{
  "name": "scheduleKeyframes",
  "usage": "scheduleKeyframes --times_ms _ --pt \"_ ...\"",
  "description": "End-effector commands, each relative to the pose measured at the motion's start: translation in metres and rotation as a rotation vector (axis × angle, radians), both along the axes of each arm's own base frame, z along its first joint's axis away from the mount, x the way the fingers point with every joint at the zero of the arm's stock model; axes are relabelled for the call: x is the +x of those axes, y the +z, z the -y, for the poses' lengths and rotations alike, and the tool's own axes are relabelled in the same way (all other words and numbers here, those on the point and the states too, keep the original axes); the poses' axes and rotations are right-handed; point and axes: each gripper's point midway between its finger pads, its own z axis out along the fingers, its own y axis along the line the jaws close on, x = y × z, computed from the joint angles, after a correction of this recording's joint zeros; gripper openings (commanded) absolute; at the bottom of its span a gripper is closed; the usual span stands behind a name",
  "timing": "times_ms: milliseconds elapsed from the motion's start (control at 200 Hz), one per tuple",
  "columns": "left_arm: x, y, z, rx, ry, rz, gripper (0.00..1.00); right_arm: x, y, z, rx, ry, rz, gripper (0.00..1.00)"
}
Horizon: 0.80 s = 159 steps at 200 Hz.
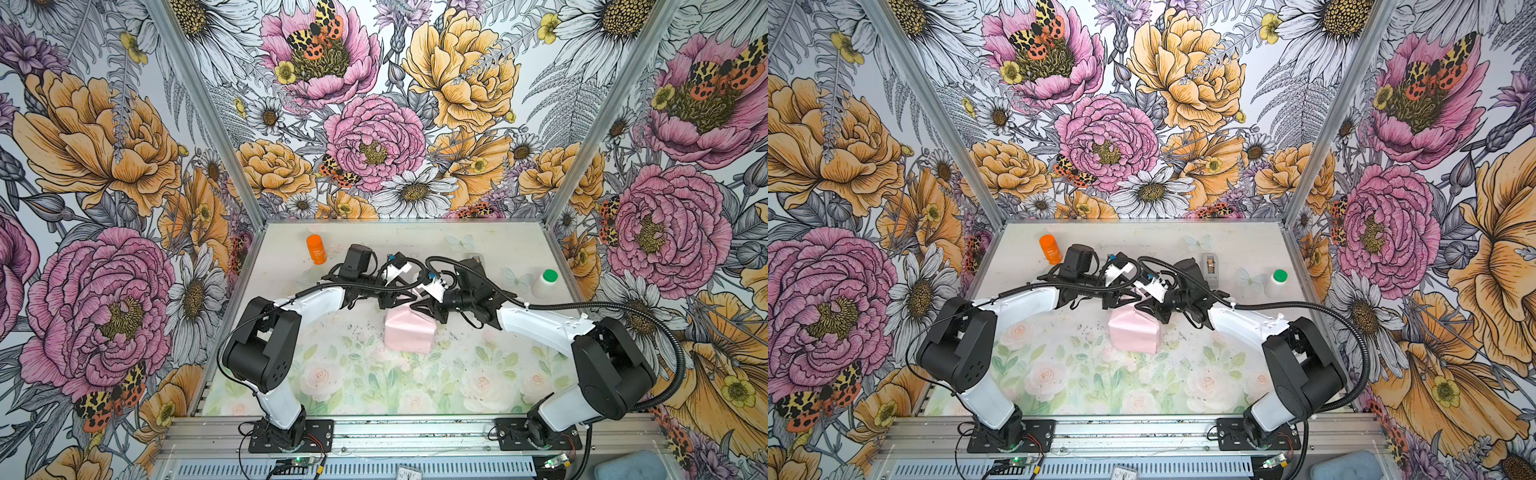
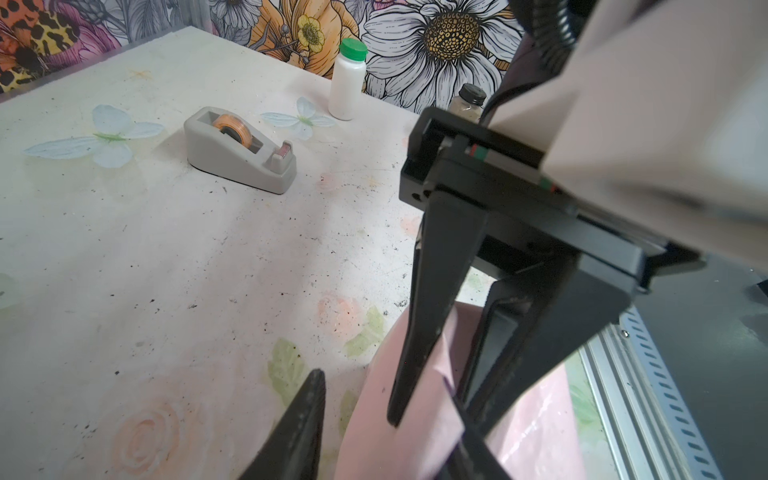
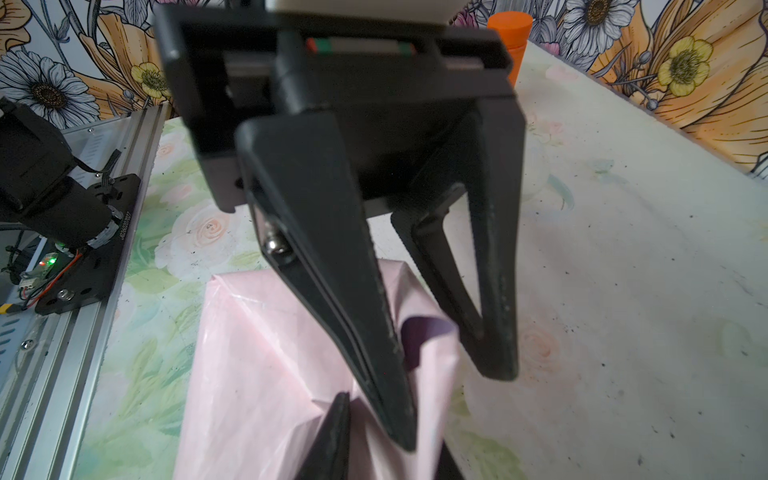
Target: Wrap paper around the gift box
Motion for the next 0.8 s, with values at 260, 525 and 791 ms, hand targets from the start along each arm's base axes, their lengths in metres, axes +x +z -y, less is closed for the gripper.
scheduleKeyframes --times_ms 260,525,791 --pt "-0.008 0.012 0.005 -0.032 -0.05 0.022 0.41 0.002 0.01 -0.001 0.003 -0.004 0.014 0.25" --pt "-0.012 0.011 0.006 -0.029 -0.07 0.011 0.3 0.002 0.011 0.0 0.004 -0.007 0.016 0.25" --pt "-0.013 0.014 0.005 -0.028 -0.072 0.023 0.19 0.0 0.022 0.006 0.016 -0.05 0.019 0.46"
